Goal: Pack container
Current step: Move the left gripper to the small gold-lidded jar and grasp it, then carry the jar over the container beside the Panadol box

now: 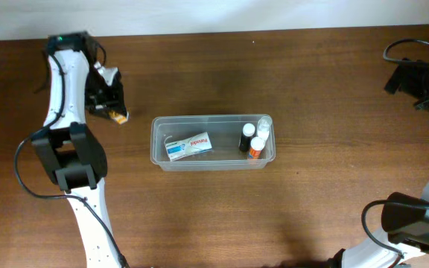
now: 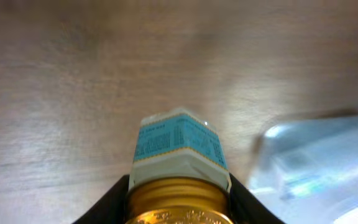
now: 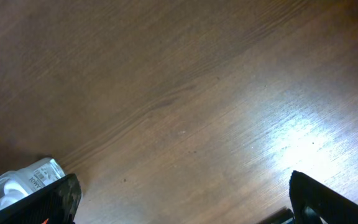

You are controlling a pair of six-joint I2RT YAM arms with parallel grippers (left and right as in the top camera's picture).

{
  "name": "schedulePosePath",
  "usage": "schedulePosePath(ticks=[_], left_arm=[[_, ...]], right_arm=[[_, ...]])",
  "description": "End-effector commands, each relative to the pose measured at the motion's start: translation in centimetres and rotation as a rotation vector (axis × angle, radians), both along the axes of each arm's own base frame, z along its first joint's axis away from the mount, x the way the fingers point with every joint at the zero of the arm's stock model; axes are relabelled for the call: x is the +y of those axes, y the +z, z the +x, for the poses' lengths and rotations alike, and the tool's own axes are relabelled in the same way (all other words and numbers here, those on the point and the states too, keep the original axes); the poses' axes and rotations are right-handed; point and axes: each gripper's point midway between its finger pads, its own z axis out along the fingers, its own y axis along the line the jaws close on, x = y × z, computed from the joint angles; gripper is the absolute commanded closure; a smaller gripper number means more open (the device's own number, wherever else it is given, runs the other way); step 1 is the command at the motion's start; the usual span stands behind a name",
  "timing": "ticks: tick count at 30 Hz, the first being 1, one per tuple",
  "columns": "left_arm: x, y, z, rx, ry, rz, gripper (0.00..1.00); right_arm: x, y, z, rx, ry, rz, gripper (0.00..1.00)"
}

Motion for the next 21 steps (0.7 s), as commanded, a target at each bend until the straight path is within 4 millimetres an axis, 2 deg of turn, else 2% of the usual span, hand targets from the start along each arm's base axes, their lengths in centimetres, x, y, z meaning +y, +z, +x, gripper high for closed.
schedulePosePath(ticks=[1,7,11,14,17,21], left_arm=[[-2.2,4.6,1.9,-0.143,0.001,-0.082,0.76],[-4.8,11.5,1.2,-0.296,-0.057,-0.092,0.76],[-6.8,16.4,-0.4,-0.407,-0.110,-0.081,0.76],[-8.5,19.2,-2.1,-0.464,-0.156,-0.070,0.76],[-10.1,20.6,-4.1,-0.485,-0.212,-0.029,0.76],[-12.6,19.9,-7.0,-0.433,-0.297,-0.007,0.76]], right_arm=[[-0.2,0.1,-0.2,-0.002,-0.014,0.003,0.02],[-0.2,0.1,-0.2,-0.002,-0.014,0.003,0.02],[-0.2,0.1,-0.2,-0.002,-0.014,0.003,0.02],[-0.2,0.1,-0.2,-0.002,-0.014,0.003,0.02],[-0.2,0.1,-0.2,-0.002,-0.015,0.003,0.02],[-0.2,0.1,-0.2,-0.002,-0.014,0.003,0.02]])
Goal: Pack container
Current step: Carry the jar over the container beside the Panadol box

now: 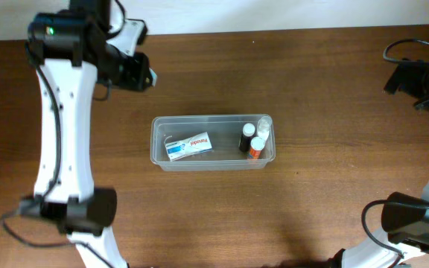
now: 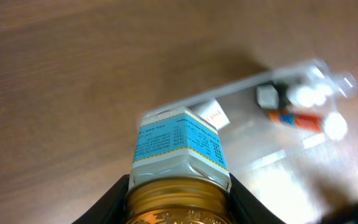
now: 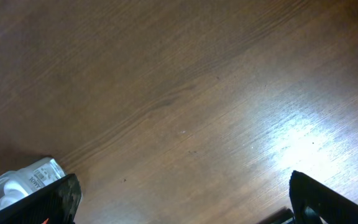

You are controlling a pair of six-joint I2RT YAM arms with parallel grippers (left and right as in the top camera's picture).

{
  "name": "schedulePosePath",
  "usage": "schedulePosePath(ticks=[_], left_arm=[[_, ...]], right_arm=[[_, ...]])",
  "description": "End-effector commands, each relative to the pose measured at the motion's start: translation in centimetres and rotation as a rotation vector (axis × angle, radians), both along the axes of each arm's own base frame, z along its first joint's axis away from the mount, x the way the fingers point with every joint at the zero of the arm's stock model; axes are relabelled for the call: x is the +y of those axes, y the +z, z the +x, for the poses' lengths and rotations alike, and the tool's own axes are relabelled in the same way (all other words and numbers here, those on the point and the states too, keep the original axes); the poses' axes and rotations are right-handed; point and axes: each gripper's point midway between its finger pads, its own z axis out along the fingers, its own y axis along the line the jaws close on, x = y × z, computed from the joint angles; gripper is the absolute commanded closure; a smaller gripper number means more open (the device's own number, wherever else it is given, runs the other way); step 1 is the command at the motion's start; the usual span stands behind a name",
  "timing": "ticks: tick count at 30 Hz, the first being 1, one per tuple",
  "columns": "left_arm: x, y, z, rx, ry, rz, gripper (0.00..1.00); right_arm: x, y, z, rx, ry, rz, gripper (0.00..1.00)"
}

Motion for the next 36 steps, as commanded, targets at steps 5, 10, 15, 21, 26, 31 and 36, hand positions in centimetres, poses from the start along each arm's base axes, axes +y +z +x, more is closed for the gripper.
schedulePosePath(ticks=[5,10,15,21,26,31,36], left_arm=[[-3.6,-5.1,-4.3,0.184,-0.119,0.109,0.76],[-4.6,-9.5,-6.3,0.303,-0.174,0.184,0.76],[-5.9,-12.7,-7.1,0.343,-0.216,0.203,0.76],[-6.5,-16.4,-7.4,0.349,-0.244,0.242,0.76],[-6.0,-19.3,-7.5,0.349,-0.245,0.281,0.76],[-5.7,-21.4,-7.6,0.345,-0.243,0.295,0.76],[-5.9,-22.3,-7.2,0.323,-0.241,0.287,0.76]], right_arm=[[-0.2,0.1,-0.2,-0.002,-0.014,0.003,0.01],[-0.2,0.1,-0.2,-0.002,-0.014,0.003,0.02],[-0.2,0.1,-0.2,-0.002,-0.014,0.003,0.02],[-0.2,0.1,-0.2,-0.003,-0.014,0.003,0.02],[-0.2,0.1,-0.2,-0.003,-0.014,0.003,0.02],[-0.2,0.1,-0.2,-0.002,-0.014,0.003,0.02],[-0.2,0.1,-0.2,-0.002,-0.015,0.003,0.02]])
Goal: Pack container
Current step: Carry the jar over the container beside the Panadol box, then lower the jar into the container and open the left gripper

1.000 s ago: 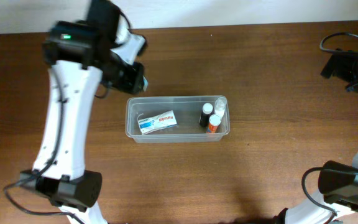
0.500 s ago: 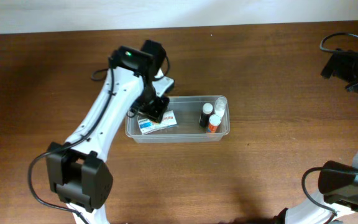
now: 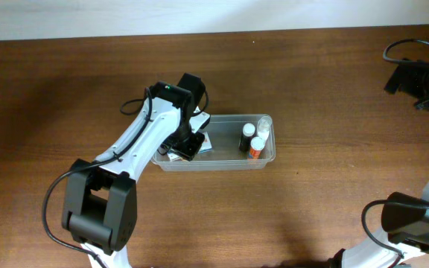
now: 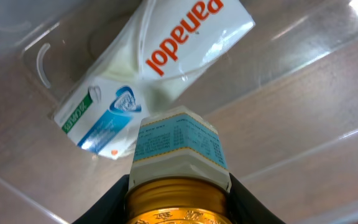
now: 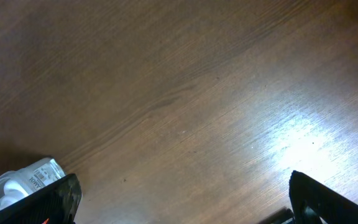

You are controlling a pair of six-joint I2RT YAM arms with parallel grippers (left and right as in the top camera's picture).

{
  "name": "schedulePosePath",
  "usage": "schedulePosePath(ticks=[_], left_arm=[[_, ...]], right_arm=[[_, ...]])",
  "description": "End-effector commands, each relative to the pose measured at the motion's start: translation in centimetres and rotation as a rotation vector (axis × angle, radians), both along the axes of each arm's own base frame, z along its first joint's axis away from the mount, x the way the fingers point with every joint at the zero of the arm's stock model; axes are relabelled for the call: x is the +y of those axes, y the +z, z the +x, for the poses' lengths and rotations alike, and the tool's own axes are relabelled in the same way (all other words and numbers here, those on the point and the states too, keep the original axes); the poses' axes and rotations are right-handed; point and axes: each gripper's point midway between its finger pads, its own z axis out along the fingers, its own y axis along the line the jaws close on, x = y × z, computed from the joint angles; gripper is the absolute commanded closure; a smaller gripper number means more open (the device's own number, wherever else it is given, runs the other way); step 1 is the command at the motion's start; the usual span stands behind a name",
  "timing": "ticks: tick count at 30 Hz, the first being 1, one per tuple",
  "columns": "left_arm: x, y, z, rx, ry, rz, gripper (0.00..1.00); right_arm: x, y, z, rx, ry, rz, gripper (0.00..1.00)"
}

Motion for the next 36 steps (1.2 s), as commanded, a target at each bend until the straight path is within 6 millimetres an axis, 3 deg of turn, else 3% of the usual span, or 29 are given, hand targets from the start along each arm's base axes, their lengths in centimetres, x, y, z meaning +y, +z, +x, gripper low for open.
schedulePosePath(ticks=[1,20,30,34,36], left_arm=[[0.2,-0.3,0.0,-0.011,0.007,0.008,0.76],[0.5,-1.6,-0.6,0.020,-0.054,0.020,0.77],[0.5,-2.6,0.5,-0.007,-0.054,0.036,0.70],[0.5,-2.8,0.4,-0.001,-0.055,0.039,0.72],[0.5,-2.8,0.4,0.000,-0.055,0.039,0.79]], right_arm=[[-0.2,0.1,-0.2,-0.003,-0.015,0.003,0.02],[-0.2,0.1,-0.2,-0.003,-0.015,0.003,0.02],[-0.2,0.1,-0.2,-0.003,-0.014,0.003,0.02],[-0.2,0.1,-0.2,-0.003,-0.014,0.003,0.02],[-0.2,0.1,-0.2,-0.002,-0.015,0.003,0.02]])
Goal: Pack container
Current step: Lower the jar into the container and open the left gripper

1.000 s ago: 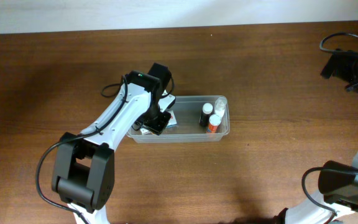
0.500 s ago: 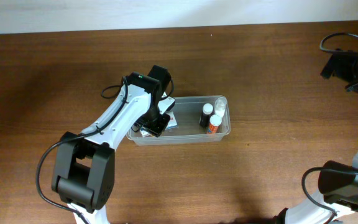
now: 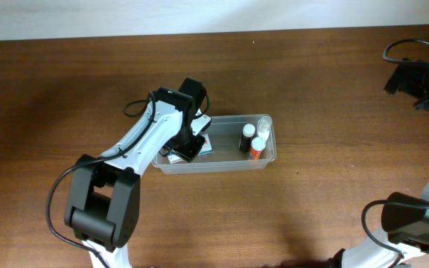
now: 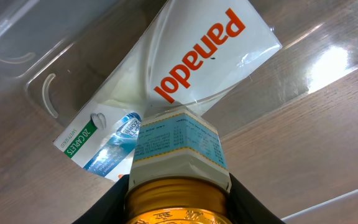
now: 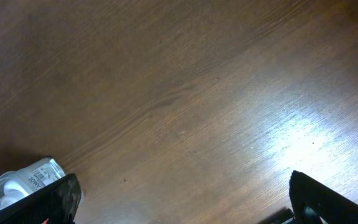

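Note:
A clear plastic container (image 3: 268, 155) lies in the middle of the table. My left gripper (image 3: 188, 144) reaches into its left half, shut on a gold-lidded jar with a blue-and-white label (image 4: 178, 155). Just beneath the jar lies a white Panadol box (image 4: 204, 56) on the container floor. At the container's right end stand a black-capped bottle (image 3: 246, 137), a white bottle (image 3: 264, 127) and an orange one (image 3: 255, 148). My right gripper (image 5: 182, 199) hangs open over bare wood at the far right, away from the container.
The right arm's base and cables (image 3: 417, 74) sit at the table's right edge. A white bottle top (image 5: 23, 177) shows at the lower left of the right wrist view. Brown wooden tabletop (image 3: 334, 208) surrounds the container.
My left gripper has sunk slightly lower in the container, so the Panadol box looks larger beneath the jar. The right arm has not moved.
My left gripper held the jar at the table's far left. Then it was raised with the jar near the back left. By 1.2 s ago it was over the container's left half, and now it is a little deeper inside. The right gripper stayed still throughout.

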You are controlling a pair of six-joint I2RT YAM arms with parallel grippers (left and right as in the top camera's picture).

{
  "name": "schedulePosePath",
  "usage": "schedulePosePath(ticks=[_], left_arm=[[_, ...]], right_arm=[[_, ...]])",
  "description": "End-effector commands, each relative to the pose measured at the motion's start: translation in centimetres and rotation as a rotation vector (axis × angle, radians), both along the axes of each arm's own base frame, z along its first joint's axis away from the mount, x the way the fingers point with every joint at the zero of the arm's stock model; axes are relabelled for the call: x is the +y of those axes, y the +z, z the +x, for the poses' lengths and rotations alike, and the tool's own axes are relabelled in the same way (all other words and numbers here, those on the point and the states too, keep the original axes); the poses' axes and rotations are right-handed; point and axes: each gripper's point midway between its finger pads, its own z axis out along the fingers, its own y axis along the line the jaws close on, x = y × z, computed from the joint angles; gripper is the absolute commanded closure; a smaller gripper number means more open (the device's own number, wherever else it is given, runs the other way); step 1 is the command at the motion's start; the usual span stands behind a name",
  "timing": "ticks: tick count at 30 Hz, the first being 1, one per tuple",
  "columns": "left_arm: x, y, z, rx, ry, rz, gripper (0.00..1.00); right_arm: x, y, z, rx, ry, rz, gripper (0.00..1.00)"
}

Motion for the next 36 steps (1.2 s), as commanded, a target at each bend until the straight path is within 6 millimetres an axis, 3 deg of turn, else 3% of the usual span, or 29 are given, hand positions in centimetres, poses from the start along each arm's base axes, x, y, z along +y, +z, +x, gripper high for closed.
schedulePosePath(ticks=[1,18,28,36], left_arm=[[0.3,-0.9,-0.1,0.016,-0.018,0.022,0.81],[1.2,-0.9,1.3,-0.048,-0.049,0.080,0.80],[1.6,-0.4,0.2,0.001,-0.052,0.099,0.80],[0.4,0.6,-0.5,0.044,-0.091,0.029,0.80]], right_arm=[[-0.2,0.1,-0.2,-0.003,-0.014,0.003,0.01],[-0.2,0.1,-0.2,-0.002,-0.014,0.003,0.02],[-0.2,0.1,-0.2,-0.002,-0.014,0.003,0.02],[-0.2,0.1,-0.2,-0.002,-0.014,0.003,0.02]])
